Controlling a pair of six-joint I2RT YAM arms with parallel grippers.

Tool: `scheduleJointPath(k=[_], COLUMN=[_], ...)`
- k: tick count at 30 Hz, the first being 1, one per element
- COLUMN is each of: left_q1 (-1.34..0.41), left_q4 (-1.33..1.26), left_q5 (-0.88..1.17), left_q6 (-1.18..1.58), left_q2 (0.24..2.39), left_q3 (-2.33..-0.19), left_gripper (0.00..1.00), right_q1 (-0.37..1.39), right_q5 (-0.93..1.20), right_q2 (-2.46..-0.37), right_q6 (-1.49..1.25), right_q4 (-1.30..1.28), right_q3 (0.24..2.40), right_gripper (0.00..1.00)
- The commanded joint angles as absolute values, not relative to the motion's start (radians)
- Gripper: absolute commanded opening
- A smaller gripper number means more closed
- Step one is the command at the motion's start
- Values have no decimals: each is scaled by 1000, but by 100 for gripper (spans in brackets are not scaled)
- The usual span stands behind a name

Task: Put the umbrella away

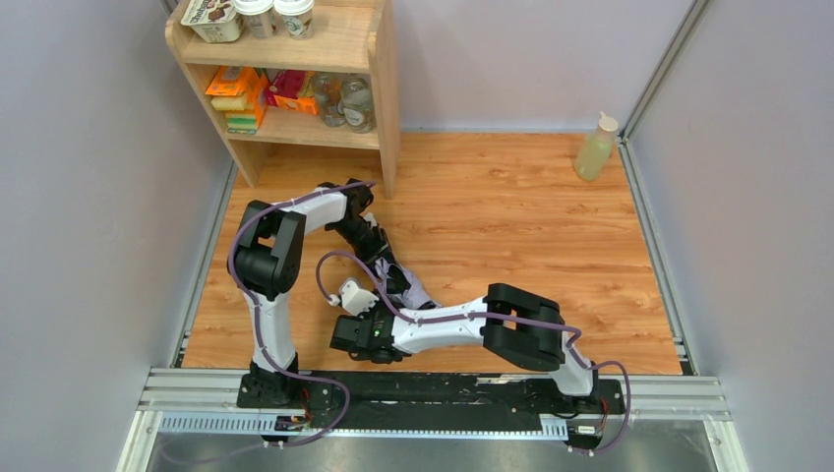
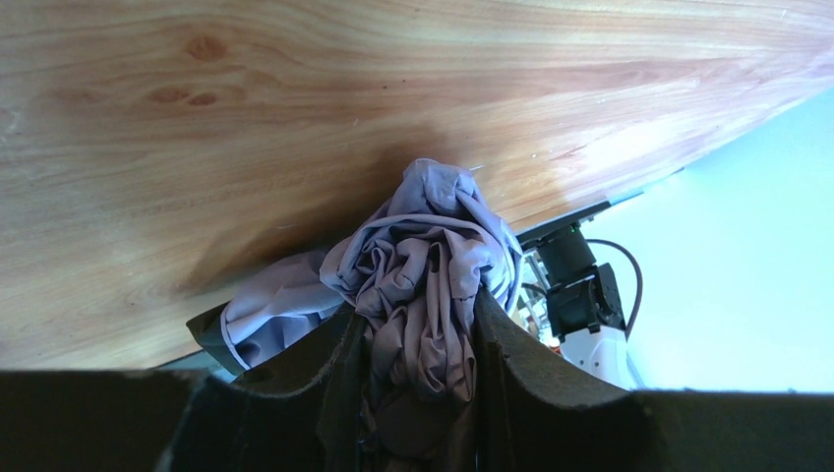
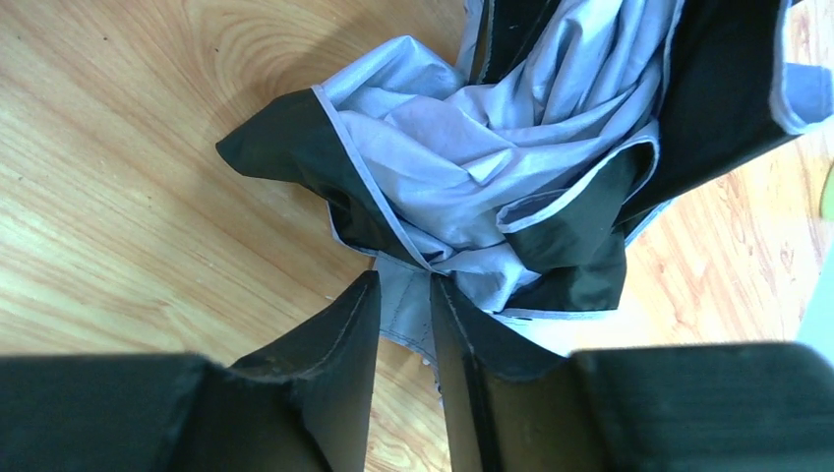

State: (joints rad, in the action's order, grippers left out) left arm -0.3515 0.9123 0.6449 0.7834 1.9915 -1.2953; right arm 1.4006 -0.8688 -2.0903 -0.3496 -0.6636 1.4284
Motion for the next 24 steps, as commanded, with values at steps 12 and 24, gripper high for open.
scheduleJointPath(k=[12,24], left_q1=[-354,-356], left_q4=[1338,1379], left_q5=[488,506], left_q6=[548,557], left_q2=[1951,1853], left_q3=[-1276,-1270], left_gripper=[0,0], right_q1=[1351,1365], right_q5=[-1049,-1020], right_q2=[-2065,-2108], right_q6=[-109,-51], right_q4=[-804,-919], right_q3=[1405,1470], right_gripper=[0,0])
